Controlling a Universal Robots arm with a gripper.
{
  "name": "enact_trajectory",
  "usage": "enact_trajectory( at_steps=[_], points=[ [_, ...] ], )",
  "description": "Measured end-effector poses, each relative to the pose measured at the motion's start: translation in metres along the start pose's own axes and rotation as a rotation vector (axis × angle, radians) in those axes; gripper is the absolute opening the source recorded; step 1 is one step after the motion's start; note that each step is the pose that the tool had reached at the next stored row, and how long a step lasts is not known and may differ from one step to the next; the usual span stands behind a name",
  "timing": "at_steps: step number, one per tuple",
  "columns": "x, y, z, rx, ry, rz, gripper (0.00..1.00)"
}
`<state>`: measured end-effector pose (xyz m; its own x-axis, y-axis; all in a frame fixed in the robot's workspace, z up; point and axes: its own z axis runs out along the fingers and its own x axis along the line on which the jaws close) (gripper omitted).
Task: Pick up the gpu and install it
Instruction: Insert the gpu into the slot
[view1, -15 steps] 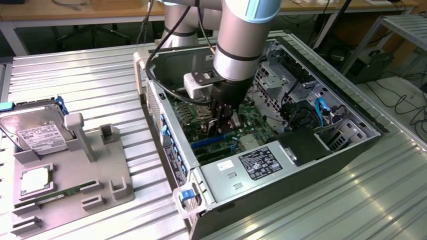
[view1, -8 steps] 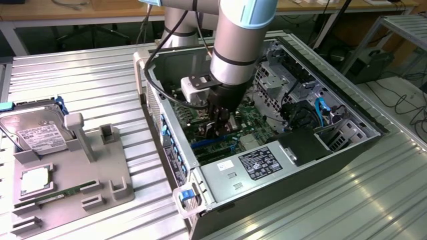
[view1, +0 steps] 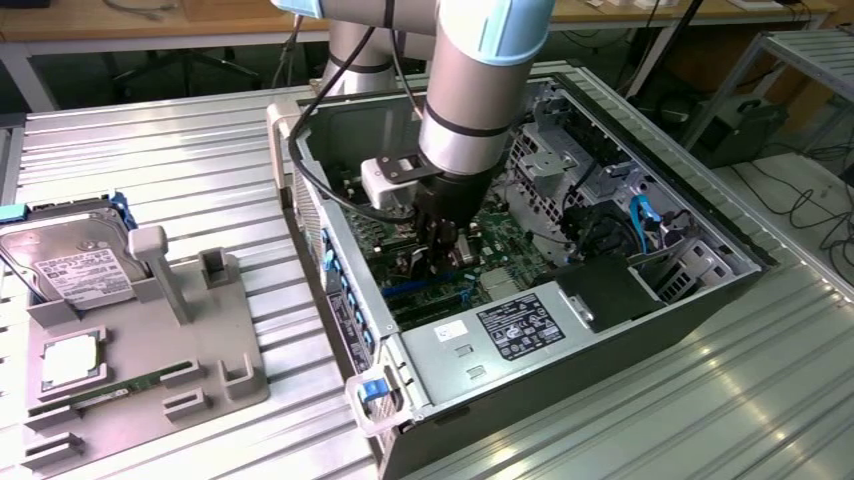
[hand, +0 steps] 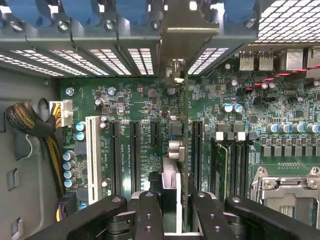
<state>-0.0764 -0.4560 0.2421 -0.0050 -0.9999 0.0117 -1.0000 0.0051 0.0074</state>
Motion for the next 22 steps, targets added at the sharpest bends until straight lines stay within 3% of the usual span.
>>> enact_trajectory(
  at_steps=[22],
  points=[
    [-0.0010, 0.0005, 0.0043, 0.0012, 0.0000, 0.000, 0.27]
  ],
)
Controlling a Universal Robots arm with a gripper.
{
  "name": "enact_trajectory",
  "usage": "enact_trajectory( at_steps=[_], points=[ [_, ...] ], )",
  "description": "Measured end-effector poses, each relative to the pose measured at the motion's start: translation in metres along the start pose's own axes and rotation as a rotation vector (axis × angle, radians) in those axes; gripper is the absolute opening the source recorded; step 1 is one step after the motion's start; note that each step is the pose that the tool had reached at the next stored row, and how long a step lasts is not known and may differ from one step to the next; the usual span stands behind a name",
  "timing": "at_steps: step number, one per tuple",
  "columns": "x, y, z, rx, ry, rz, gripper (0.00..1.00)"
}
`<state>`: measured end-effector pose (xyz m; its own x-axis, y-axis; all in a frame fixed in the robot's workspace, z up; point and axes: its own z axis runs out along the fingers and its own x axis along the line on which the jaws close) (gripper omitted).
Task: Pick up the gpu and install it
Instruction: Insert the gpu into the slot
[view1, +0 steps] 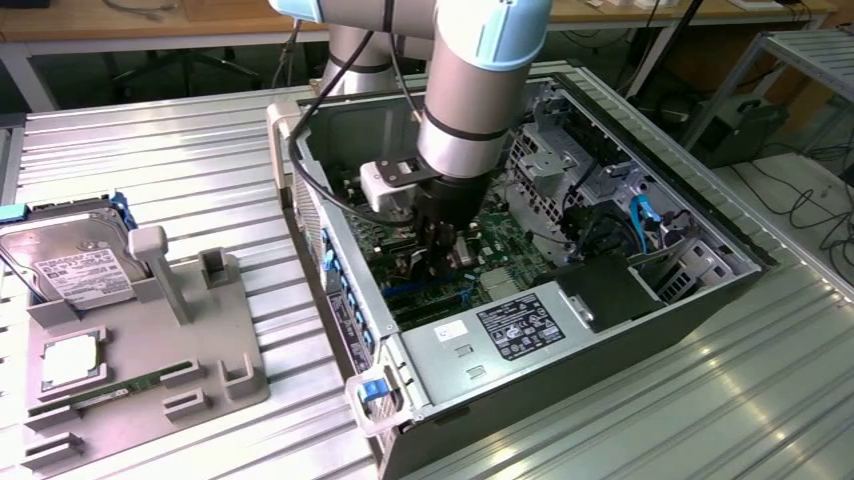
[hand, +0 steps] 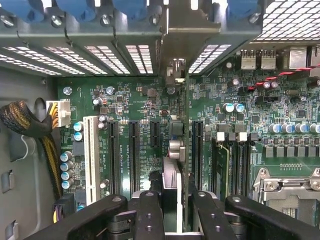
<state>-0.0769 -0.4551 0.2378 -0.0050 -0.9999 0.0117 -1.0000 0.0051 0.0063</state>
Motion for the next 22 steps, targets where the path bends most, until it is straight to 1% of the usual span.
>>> enact_trajectory(
  at_steps=[4, 10, 18, 22],
  points=[
    [-0.0024, 0.0019, 0.0001, 0.0002, -0.0002, 0.000, 0.27],
    [-0.0027, 0.0031, 0.0012, 0.0002, -0.0001, 0.000, 0.27],
    [-0.0028, 0.0031, 0.0077, 0.0000, 0.0001, 0.000, 0.27],
    [-0.0028, 0.0031, 0.0087, 0.0001, 0.0001, 0.000, 0.27]
  ],
)
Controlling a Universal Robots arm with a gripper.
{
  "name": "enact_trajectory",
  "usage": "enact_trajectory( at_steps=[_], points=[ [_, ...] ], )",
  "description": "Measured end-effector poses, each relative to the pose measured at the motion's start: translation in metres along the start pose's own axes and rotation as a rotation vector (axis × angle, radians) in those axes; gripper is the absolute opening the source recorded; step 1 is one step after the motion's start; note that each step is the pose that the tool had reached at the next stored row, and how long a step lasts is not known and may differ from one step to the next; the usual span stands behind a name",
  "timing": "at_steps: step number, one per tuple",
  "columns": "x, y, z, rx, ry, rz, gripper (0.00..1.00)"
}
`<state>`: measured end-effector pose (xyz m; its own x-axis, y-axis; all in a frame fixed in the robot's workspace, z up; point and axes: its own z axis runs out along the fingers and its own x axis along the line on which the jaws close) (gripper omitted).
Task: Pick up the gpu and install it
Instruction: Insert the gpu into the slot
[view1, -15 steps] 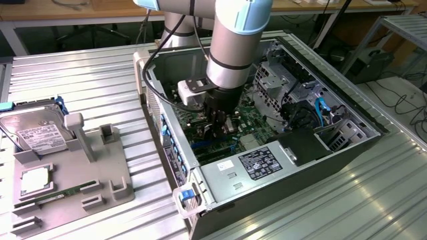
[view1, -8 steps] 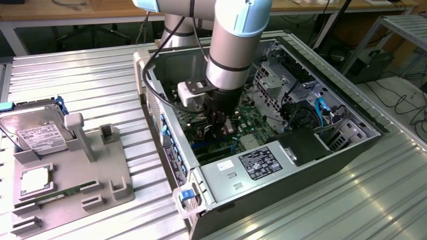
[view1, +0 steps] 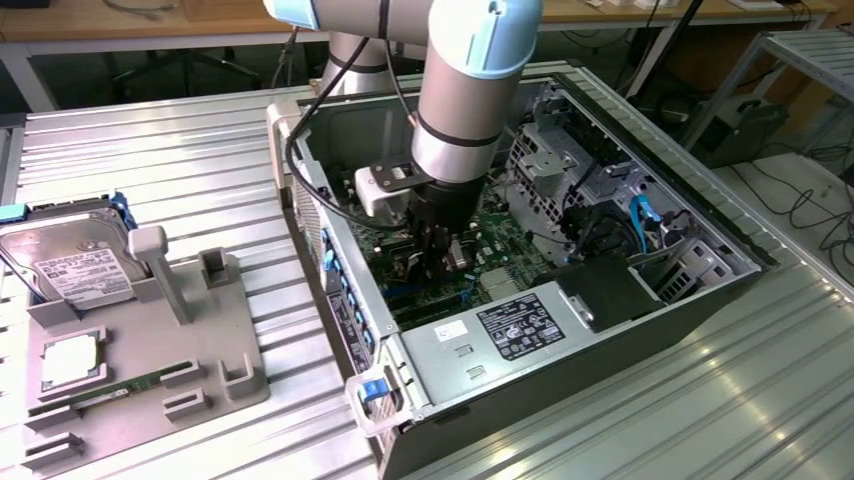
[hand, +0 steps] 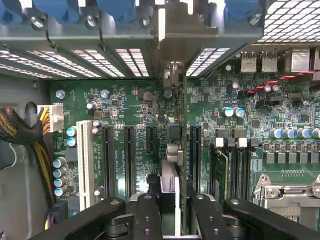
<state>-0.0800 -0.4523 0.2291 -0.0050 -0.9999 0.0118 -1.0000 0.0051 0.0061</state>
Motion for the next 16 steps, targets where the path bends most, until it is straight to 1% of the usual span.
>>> enact_trajectory(
  at_steps=[3, 4, 6, 7, 9, 15, 16],
  points=[
    [0.000, 0.0000, 0.0010, 0.0001, -0.0003, 0.000, 0.27],
    [0.000, -0.0001, 0.0027, 0.0003, -0.0007, 0.000, 0.27],
    [0.000, 0.0004, 0.0056, -0.0006, 0.0015, 0.000, 0.27],
    [0.000, 0.0006, 0.0073, -0.0007, 0.0017, 0.000, 0.27],
    [0.000, 0.0006, 0.0103, -0.0003, 0.0004, 0.000, 0.27],
    [0.000, 0.0008, 0.0105, 0.0000, 0.0002, 0.000, 0.27],
    [-0.001, 0.0006, 0.0117, 0.0015, -0.0040, 0.000, 0.27]
  ],
)
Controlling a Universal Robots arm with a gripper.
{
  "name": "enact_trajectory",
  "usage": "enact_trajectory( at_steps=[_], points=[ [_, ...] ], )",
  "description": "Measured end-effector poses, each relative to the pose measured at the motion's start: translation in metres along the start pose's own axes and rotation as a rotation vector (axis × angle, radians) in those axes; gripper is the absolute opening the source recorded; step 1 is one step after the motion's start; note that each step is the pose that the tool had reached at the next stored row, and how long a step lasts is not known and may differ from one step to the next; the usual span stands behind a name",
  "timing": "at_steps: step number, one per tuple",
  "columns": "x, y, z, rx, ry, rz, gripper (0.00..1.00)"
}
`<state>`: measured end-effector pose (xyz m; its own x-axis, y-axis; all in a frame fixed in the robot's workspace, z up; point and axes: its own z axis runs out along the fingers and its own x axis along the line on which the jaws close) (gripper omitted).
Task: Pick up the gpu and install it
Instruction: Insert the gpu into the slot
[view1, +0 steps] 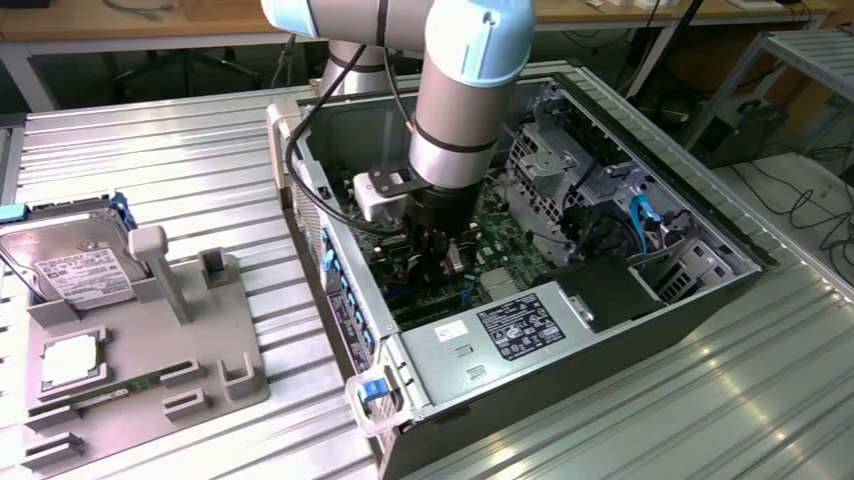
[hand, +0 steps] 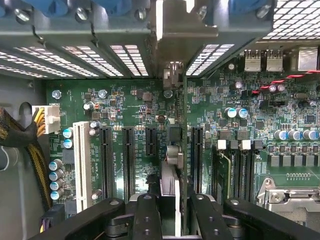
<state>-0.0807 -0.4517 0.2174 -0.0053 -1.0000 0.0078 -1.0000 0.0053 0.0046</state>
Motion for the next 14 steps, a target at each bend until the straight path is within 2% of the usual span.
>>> enact_trajectory(
  at_steps=[1, 2, 3, 6, 14],
  points=[
    [0.000, 0.0001, 0.0004, 0.0002, 0.0004, 0.000, 0.29],
    [0.000, 0.0002, -0.0008, -0.0004, 0.0028, 0.000, 0.35],
    [0.001, 0.0002, -0.0020, -0.0012, 0.0048, 0.000, 0.35],
    [0.001, 0.0002, -0.0065, 0.0005, 0.0037, 0.000, 0.35],
    [0.000, 0.0004, -0.0446, 0.0043, 0.0103, 0.000, 0.35]
  ],
)
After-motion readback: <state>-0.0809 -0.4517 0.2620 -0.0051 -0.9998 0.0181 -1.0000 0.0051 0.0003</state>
